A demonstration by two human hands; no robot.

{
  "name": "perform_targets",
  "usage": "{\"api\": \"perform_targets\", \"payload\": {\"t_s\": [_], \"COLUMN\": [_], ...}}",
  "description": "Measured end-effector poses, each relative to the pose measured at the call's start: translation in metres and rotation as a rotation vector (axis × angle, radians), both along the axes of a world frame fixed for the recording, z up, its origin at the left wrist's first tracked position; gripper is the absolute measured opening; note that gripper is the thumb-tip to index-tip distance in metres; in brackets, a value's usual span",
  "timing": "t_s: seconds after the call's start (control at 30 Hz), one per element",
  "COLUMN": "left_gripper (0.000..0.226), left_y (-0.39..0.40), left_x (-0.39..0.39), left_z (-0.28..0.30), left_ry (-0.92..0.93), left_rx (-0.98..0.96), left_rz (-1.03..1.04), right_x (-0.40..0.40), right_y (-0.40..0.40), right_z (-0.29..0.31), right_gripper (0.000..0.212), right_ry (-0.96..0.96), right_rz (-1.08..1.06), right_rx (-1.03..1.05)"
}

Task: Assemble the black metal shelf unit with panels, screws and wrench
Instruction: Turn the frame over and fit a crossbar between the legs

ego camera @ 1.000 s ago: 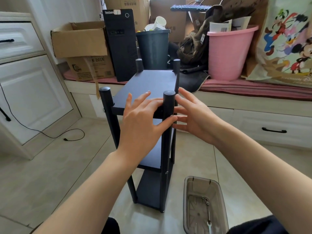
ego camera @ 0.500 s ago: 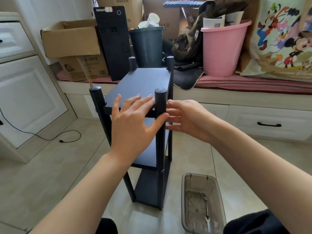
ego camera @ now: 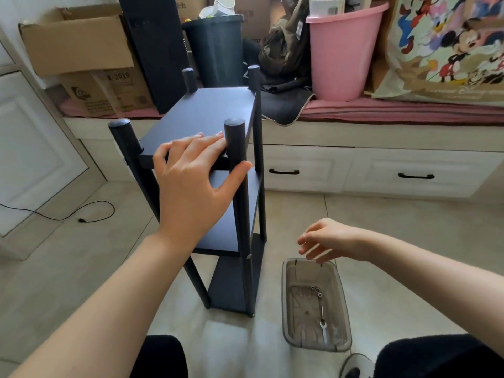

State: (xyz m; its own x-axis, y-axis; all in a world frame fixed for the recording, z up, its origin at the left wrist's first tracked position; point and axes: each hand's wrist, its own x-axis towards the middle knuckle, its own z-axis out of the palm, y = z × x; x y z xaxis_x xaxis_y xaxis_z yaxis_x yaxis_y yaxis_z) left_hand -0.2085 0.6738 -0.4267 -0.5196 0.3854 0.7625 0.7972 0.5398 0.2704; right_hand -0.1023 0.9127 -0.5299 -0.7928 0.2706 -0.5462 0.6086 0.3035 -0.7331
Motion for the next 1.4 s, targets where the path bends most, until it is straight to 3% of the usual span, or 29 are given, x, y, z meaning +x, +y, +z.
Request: {"api": "perform_targets", "payload": {"t_s": [0.2, 0.6, 0.7, 0.77, 0.93, 1.2, 1.4], "left_gripper": [0.051, 0.046, 0.051, 0.055, 0.054, 0.055, 0.050], "left_y": [0.004, 0.007, 0.006, 0.006, 0.007, 0.009, 0.012], "left_x": [-0.001, -0.004, -0.005, -0.006, -0.008, -0.007, -0.004], "left_z": [-0.003, -0.005, -0.006, -0.006, -0.009, -0.008, -0.008], "left_ry": [0.028, 0.073, 0.086, 0.082, 0.116, 0.129, 0.125], "left_rx": [0.058, 0.070, 0.056, 0.047, 0.044, 0.042, 0.035], "left_rz": [0.008, 0.009, 0.017, 0.010, 0.019, 0.040, 0.046], "right_x": [0.003, 0.004, -0.001, -0.005, -0.006, -0.006, -0.005], "right_y": [0.006, -0.010, -0.003, 0.001, 0.001, -0.011, -0.014], "right_z": [-0.086, -0.225, -0.244, -0.251, -0.271, -0.293, -0.299], "right_gripper": [0.026, 0.006, 0.037, 0.046, 0.026, 0.037, 0.037], "right_ry": [-0.279, -0.473, -0.443, -0.415, -0.387, -0.193, -0.172], "right_rz": [0.083, 0.016, -0.067, -0.100, -0.111, -0.454, -0.431], "right_rx": [0.177, 0.370, 0.391, 0.397, 0.447, 0.239, 0.152]}}
